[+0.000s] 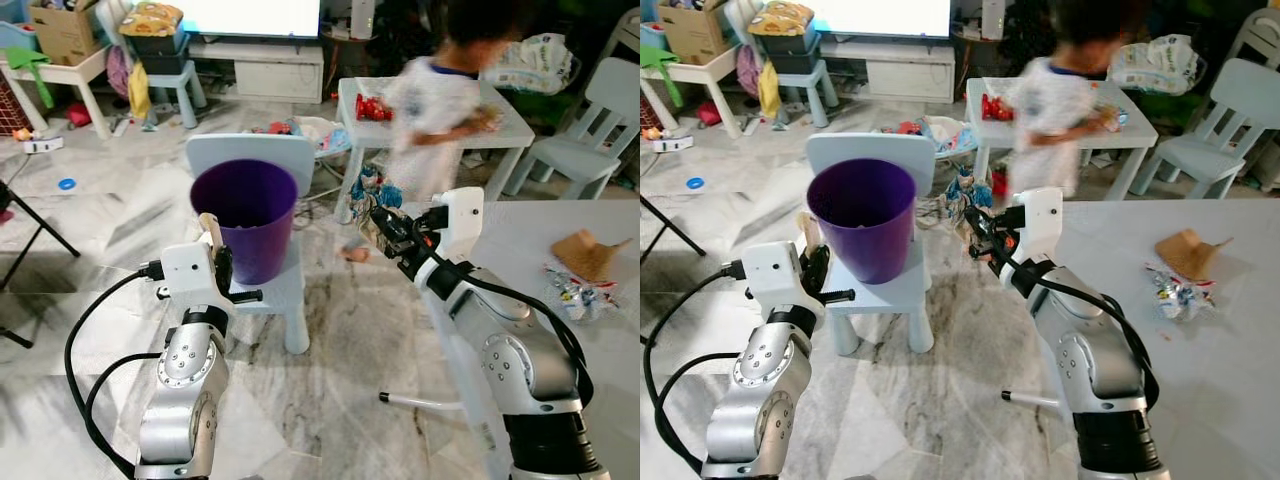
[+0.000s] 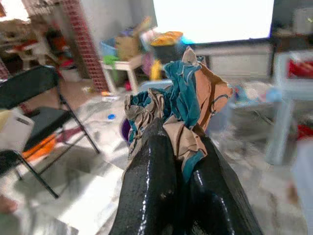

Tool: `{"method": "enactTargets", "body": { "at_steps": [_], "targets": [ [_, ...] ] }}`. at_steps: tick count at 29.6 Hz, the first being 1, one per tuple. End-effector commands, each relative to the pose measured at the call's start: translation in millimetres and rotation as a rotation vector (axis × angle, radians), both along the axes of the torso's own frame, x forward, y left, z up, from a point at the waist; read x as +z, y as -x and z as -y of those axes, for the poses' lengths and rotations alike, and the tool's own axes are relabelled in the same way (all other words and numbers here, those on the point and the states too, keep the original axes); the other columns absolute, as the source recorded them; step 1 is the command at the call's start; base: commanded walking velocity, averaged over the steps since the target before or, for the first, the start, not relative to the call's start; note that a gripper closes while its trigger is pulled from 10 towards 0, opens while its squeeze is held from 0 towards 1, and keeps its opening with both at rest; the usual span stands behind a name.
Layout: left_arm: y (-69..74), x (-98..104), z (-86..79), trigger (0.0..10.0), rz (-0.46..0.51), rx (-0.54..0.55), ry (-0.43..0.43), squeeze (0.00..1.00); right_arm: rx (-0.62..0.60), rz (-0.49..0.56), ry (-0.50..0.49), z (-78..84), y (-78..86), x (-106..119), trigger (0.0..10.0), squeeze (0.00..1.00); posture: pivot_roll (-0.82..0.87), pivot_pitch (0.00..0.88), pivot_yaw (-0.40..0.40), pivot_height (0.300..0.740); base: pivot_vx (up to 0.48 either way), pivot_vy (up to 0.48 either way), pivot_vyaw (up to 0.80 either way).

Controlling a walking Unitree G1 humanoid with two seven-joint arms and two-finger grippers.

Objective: Picking trash to rubbish bin

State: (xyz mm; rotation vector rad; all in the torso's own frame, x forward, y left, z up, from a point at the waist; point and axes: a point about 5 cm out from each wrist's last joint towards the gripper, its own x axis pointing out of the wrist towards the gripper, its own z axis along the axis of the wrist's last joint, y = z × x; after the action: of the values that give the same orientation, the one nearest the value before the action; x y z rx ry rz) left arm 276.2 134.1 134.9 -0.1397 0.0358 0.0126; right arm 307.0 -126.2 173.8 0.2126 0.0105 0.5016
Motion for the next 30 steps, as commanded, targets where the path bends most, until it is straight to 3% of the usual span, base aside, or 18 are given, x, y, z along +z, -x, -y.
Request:
{"method": "enactTargets", "body": {
  "at_steps": [1,10,30],
  "targets": [
    [0.1,0.4,-0.8,0.0,0.000,0.008,0.007,0.00,0.007,0.033,-0.010,-1.6,-0.4,8.8,0.0,0.00,0.01,0.086,-0.065,0.740,0.000,0.394,0.00],
    [-0.8,0.0,-0.3,0.0,0.001,0.008,0.008,0.00,0.010,0.036,-0.010,-2.3,-0.6,9.7,0.0,0.00,0.01,0.083,-0.065,0.740,0.000,0.393,0.00],
    [-4.0,3.1,-1.3,0.0,0.023,0.012,0.022,0.00,0.014,0.035,-0.005,-3.5,0.7,9.2,0.0,0.00,0.01,0.088,-0.066,0.740,0.000,0.000,0.00]
  ]
}}
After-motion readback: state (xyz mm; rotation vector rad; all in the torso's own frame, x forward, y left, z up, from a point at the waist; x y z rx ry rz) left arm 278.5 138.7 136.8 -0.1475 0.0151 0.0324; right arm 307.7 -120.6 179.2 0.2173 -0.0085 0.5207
